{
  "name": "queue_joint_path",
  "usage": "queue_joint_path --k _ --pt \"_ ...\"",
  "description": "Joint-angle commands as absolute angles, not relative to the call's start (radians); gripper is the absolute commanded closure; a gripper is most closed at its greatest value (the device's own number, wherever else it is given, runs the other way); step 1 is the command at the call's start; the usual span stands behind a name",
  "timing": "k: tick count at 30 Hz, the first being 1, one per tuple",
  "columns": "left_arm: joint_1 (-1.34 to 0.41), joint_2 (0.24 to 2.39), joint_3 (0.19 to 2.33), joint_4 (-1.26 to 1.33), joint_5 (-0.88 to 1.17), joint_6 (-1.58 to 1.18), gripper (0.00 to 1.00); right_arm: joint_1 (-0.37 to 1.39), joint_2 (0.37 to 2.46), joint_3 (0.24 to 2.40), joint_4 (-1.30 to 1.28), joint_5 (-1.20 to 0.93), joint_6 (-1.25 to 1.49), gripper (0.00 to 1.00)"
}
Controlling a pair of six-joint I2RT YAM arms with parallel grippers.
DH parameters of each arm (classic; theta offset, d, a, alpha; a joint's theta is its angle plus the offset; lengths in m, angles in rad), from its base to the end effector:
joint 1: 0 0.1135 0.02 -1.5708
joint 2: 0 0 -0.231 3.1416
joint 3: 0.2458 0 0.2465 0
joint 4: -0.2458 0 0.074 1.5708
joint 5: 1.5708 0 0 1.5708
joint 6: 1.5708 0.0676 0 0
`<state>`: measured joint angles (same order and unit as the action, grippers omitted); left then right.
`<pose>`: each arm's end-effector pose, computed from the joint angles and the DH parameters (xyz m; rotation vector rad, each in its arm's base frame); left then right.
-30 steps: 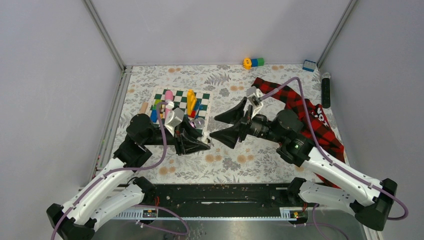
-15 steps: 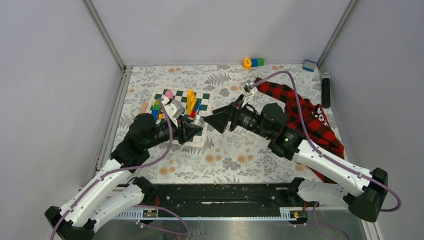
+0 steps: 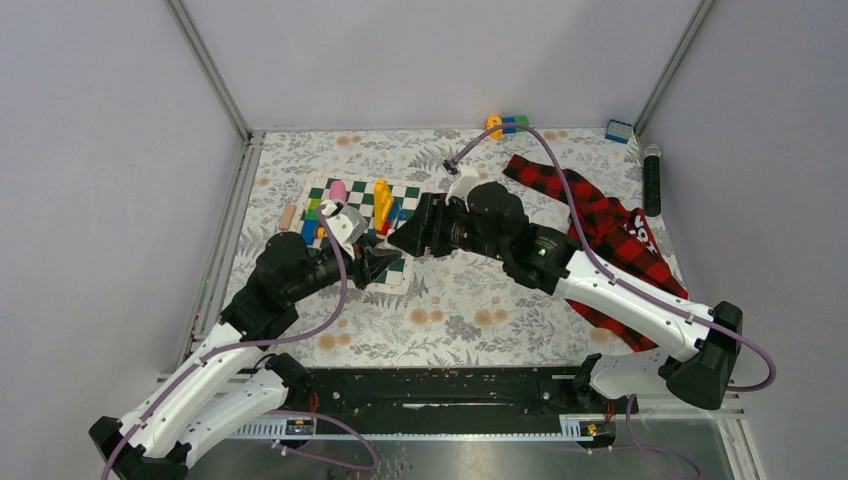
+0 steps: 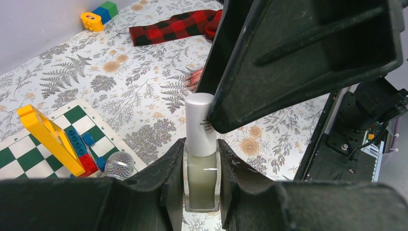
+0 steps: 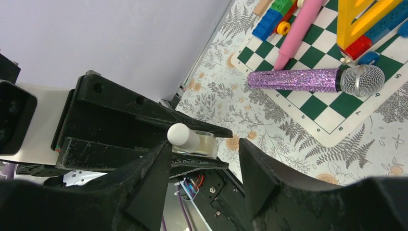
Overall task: Paint the nails
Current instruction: Unscrew the nail polish bottle.
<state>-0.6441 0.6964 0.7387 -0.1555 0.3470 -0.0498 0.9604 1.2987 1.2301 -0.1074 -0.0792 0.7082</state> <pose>0.1588 -0.1480 0.3162 0.7620 1.5680 -0.8068 0.1904 0.2815 0.3547 -0.3063 1.9065 1.2493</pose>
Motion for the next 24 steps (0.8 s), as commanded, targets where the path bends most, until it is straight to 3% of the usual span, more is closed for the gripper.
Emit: queue_joint_path --k 1,24 --pt "-0.647 0.696 0.742 -0.069 0.362 -0.034 1.0 0.968 1.306 1.323 -0.166 -0.044 0.701 0.41" --pt "-0.647 0.705 0.747 -0.066 0.364 -0.04 1.0 0.974 1.389 1.465 -0.264 -0.09 0.65 0.51"
